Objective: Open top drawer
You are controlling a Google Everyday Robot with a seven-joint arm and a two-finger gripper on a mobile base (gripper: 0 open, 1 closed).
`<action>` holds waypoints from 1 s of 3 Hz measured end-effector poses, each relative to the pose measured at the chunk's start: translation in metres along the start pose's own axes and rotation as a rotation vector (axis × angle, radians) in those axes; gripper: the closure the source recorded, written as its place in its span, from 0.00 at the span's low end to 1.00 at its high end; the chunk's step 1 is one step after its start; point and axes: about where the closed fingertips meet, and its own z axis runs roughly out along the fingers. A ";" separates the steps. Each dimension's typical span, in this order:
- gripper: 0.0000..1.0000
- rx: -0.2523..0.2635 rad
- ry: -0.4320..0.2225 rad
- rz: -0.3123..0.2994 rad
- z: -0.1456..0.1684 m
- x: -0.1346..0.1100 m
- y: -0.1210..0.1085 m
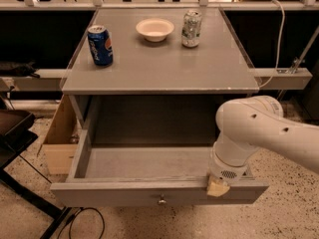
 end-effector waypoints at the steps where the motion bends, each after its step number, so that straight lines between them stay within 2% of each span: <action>1: 1.00 -0.023 -0.010 0.011 0.000 0.005 0.014; 2: 1.00 -0.023 -0.010 0.011 0.000 0.005 0.014; 3: 0.81 -0.023 -0.010 0.011 0.000 0.005 0.014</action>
Offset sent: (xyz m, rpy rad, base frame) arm -0.3822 -0.0553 0.0679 0.3194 0.5503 -0.0950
